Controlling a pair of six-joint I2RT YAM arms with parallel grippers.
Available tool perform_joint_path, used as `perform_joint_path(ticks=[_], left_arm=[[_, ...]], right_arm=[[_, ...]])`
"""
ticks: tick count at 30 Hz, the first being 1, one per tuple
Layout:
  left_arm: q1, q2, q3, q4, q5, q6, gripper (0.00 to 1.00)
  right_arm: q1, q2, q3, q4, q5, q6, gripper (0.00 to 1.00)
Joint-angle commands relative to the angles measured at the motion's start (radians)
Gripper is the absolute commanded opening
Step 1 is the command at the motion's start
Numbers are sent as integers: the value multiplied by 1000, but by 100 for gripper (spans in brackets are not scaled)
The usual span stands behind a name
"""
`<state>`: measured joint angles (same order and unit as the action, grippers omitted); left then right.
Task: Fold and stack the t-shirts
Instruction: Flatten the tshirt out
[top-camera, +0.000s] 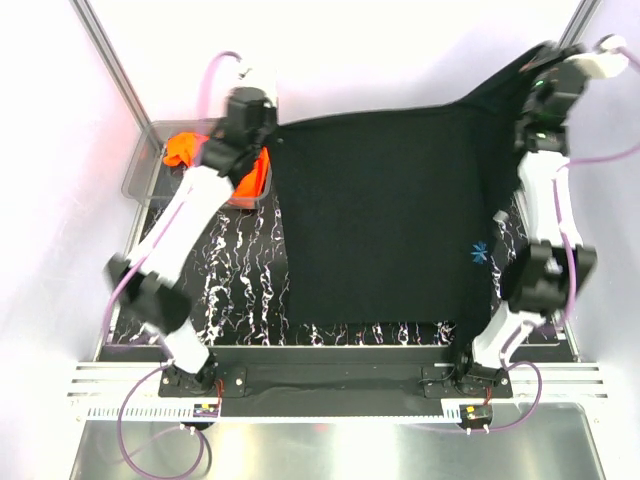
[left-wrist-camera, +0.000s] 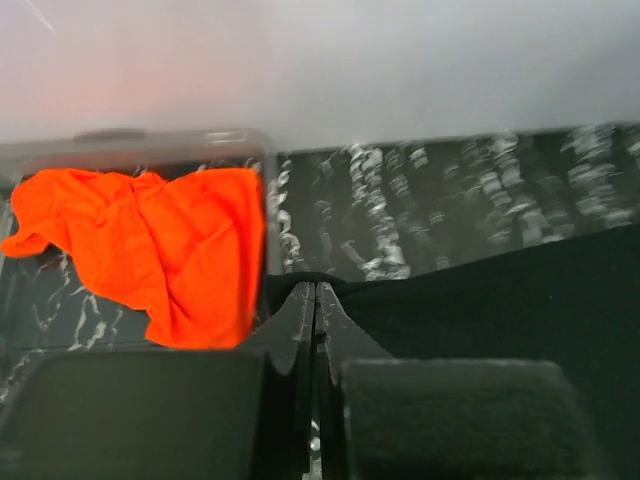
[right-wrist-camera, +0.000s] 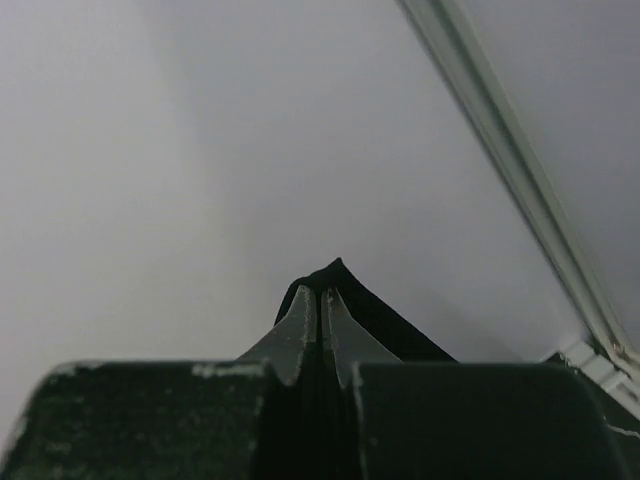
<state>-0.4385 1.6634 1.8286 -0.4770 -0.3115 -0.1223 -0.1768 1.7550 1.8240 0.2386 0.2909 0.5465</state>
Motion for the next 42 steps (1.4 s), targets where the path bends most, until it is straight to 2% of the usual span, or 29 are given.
perform_joint_path(ticks=[1, 6, 11, 22, 30, 36, 42], left_arm=[[35, 119, 43, 129, -93, 111, 0], [52, 356, 148, 149, -129, 165, 0], [57, 456, 186, 155, -175, 185, 0], [58, 446, 115, 178, -189, 194, 0], [58, 403, 25, 169, -146, 136, 0], [58, 329, -32, 155, -115, 69, 0], [57, 344, 44, 127, -64, 69, 0]], right_arm=[[-3, 104, 23, 133, -74, 24, 0], [-3, 256, 14, 131, -130, 38, 0], [-3, 302, -38, 111, -162, 9, 0], [-3, 242, -173, 57, -164, -28, 0], [-36, 149, -292, -1, -150, -14, 0], [-58, 81, -293, -74, -165, -16, 0], [-59, 135, -191, -128, -240, -17, 0]])
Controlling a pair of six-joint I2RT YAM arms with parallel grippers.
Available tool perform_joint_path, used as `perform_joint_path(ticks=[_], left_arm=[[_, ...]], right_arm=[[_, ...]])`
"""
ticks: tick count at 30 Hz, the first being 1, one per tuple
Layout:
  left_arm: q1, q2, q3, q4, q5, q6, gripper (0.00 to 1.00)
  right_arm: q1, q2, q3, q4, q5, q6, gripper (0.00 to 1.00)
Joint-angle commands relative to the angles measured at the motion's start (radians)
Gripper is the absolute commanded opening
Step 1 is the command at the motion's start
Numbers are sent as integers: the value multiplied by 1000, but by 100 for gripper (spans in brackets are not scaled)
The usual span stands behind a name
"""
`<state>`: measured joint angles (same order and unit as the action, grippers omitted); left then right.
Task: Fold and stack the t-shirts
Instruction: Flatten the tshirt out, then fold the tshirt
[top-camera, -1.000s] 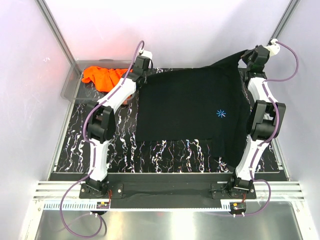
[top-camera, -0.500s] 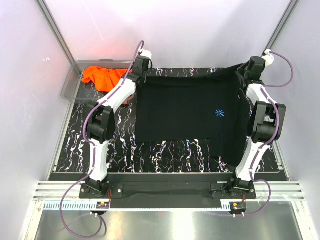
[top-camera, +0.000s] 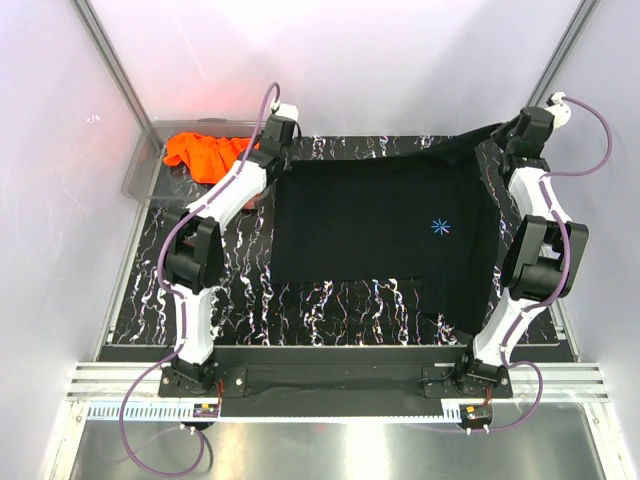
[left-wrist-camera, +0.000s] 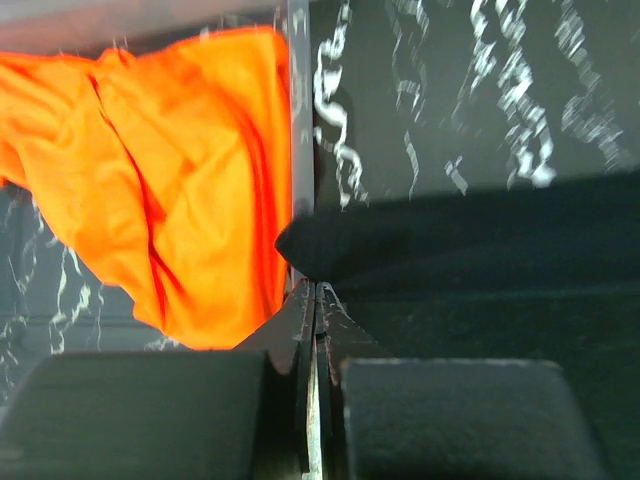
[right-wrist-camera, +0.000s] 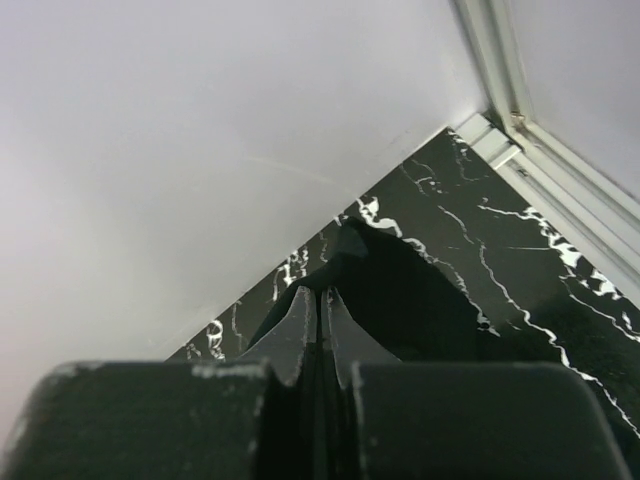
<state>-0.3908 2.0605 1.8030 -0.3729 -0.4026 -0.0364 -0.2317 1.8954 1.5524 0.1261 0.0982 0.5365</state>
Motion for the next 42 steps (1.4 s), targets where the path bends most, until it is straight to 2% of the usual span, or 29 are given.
perform_joint_path(ticks=[1, 3, 9, 11, 12, 13, 14, 15, 16, 17, 18, 20, 21, 25, 30, 32, 34, 36, 41, 42], left_arm=[[10, -43, 82, 19, 28, -10, 0], [9, -5, 133, -15, 31, -2, 0], [10, 29, 154, -37, 50, -10, 0], [9, 44, 162, -55, 79, -23, 0], [9, 49, 167, -69, 90, -33, 6], [7, 59, 180, -122, 96, -55, 18], [-2, 59, 188, -158, 64, -75, 39], [-8, 58, 190, -193, 53, -92, 40], [-17, 29, 158, -237, 48, -112, 41], [-43, 4, 122, -245, 27, -118, 43], [-58, -28, 81, -248, 15, -123, 53], [-107, -140, -42, -253, -14, -143, 73], [-120, -178, -80, -261, -10, -154, 78], [-145, -402, -288, -319, 44, -194, 76], [-145, -609, -506, -333, 194, -255, 73], [-145, -666, -588, -334, 255, -312, 67], [-145, -704, -652, -337, 265, -374, 61], [-145, -726, -686, -333, 254, -407, 59], [-109, -735, -754, -311, 275, -497, 55], [-100, -729, -761, -310, 289, -516, 50]], right_arm=[[-4, 11, 104, -28, -58, -9, 0], [-5, 63, 168, -100, -90, -13, 1], [-5, 105, 172, -120, -138, -1, 1], [-5, 113, 172, -173, -152, 8, 4], [-4, 116, 178, -198, -182, 16, 5], [-4, 131, 190, -303, -198, 20, 11], [-4, 146, 259, -401, -207, 25, 21], [-4, 163, 302, -516, -193, 31, 24], [-4, 185, 333, -713, -178, 40, 29], [-4, 185, 347, -786, -169, 48, 34], [-4, 177, 344, -840, -154, 49, 46], [-4, 122, 283, -933, -129, 48, 55], [-4, 102, 267, -957, -120, 30, 59], [9, -23, 125, -1063, -121, -20, 59], [90, -176, -194, -1063, -137, -18, 58], [114, -228, -309, -1022, -143, -7, 58], [121, -239, -362, -973, -172, 19, 56], [143, -225, -400, -936, -202, 29, 53], [201, -107, -373, -844, -206, 52, 50], [207, -87, -358, -838, -206, 62, 50]])
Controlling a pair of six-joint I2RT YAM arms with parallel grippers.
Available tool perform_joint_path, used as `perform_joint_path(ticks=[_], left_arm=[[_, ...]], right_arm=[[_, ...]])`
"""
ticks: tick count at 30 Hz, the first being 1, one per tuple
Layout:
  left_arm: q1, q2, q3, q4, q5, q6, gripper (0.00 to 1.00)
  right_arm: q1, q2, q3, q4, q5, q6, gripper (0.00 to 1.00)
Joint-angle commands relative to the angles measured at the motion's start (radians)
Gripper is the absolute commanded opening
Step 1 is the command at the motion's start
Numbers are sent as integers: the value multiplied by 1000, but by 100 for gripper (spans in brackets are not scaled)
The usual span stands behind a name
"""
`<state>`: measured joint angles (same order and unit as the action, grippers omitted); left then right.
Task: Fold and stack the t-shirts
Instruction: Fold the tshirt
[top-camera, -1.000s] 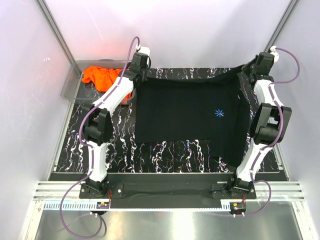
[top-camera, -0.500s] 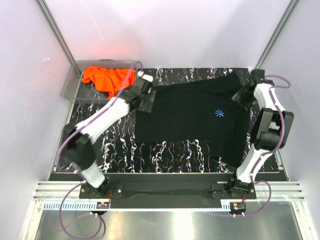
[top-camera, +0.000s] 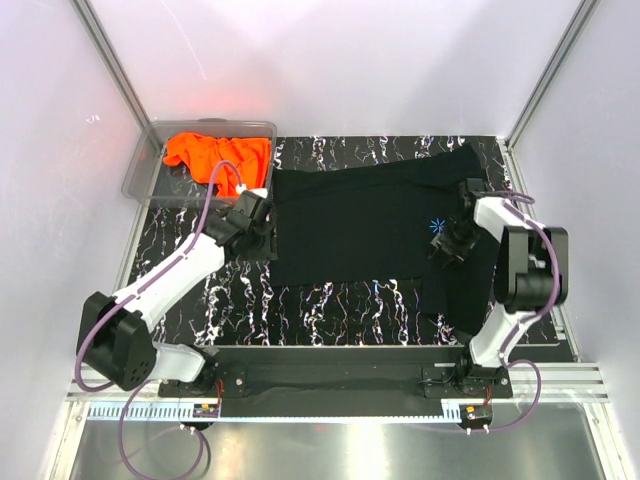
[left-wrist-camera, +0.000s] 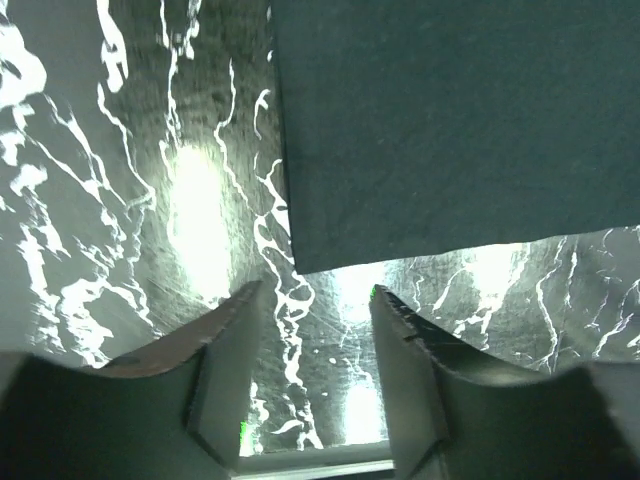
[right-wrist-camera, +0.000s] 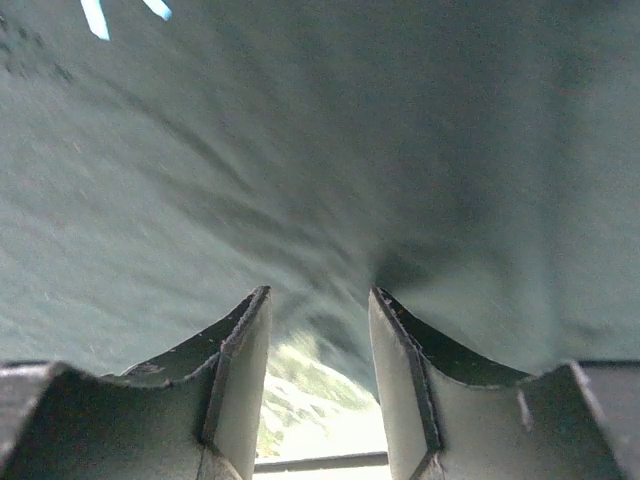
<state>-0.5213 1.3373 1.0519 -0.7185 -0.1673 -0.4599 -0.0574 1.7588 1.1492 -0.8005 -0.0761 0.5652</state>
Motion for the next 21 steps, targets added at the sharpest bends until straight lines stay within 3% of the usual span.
perform_joint_path(ticks=[1, 8, 11, 18, 21], left_arm=[[40, 15, -26, 45, 67, -129, 47], [124, 132, -110, 160, 206, -258, 44], [136, 152, -141, 195, 252, -292, 40], [142, 163, -239, 254, 285, -393, 46], [147, 186, -254, 263, 313, -413, 43]], right_arm=[[50, 82, 64, 96, -28, 38, 50], [87, 212, 292, 84, -86, 91, 50], [84, 173, 331, 14, -10, 76, 54], [-69, -59, 207, -89, 15, -30, 66], [-131, -126, 127, -97, -2, -53, 67]])
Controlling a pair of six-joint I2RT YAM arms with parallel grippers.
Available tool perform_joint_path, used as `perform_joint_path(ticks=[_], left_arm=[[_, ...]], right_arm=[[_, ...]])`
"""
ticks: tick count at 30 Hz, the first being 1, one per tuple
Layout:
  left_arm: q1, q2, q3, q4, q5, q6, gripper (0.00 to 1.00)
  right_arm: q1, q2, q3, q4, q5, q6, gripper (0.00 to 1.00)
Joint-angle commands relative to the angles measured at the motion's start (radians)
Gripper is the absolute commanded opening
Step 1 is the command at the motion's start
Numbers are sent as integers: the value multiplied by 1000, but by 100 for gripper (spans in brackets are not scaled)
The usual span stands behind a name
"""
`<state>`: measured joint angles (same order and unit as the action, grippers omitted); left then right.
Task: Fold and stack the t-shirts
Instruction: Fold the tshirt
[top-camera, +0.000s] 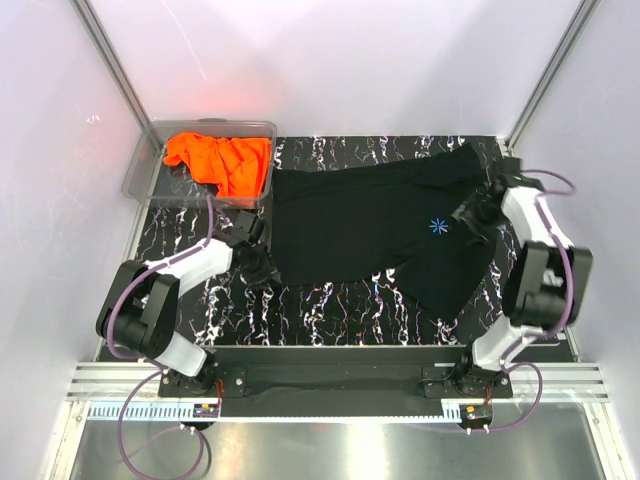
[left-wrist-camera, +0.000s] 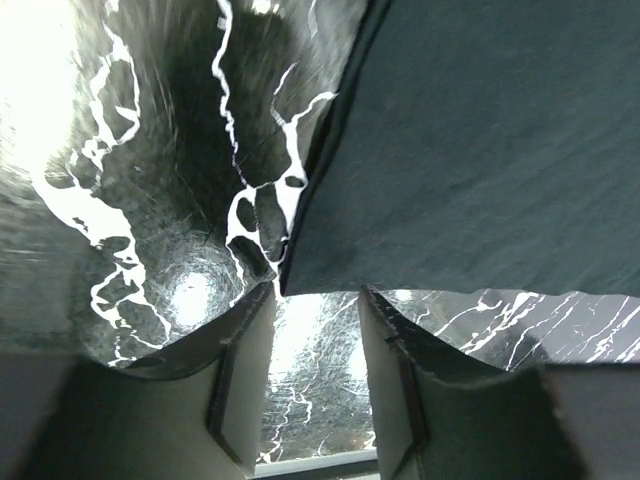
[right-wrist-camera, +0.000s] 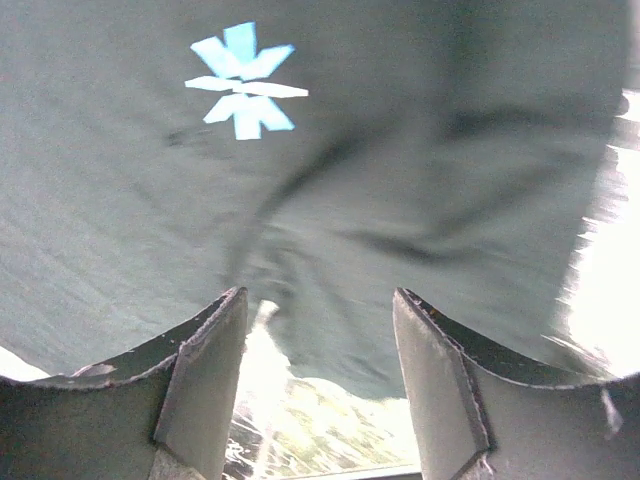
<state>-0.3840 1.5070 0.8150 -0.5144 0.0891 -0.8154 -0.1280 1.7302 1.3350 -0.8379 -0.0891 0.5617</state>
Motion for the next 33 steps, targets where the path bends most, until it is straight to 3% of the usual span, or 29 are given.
perform_joint_path(ticks=[1, 16, 19, 20, 21, 28, 33], left_arm=[[10, 27, -26, 56, 64, -70, 42], [39, 81, -51, 53, -2, -108, 34], [51, 71, -31, 57, -14, -67, 22], [51, 67, -25, 59, -17, -58, 7], [50, 55, -16, 62, -17, -47, 0], [51, 30, 13, 76, -5, -2, 0], [50, 30, 41, 82, -15, 30, 0]], right_arm=[[-62, -133, -75, -66, 15, -54, 67], [-67, -314, -303, -105, 15, 56, 63], [-90, -270, -330, -128, -27, 55, 58], [-100, -256, -329, -145, -35, 56, 49], [-102, -238, -332, -158, -35, 55, 47], [-105, -213, -399, -178, -92, 90, 49], [-105, -164, -408, -188, -51, 70, 53]])
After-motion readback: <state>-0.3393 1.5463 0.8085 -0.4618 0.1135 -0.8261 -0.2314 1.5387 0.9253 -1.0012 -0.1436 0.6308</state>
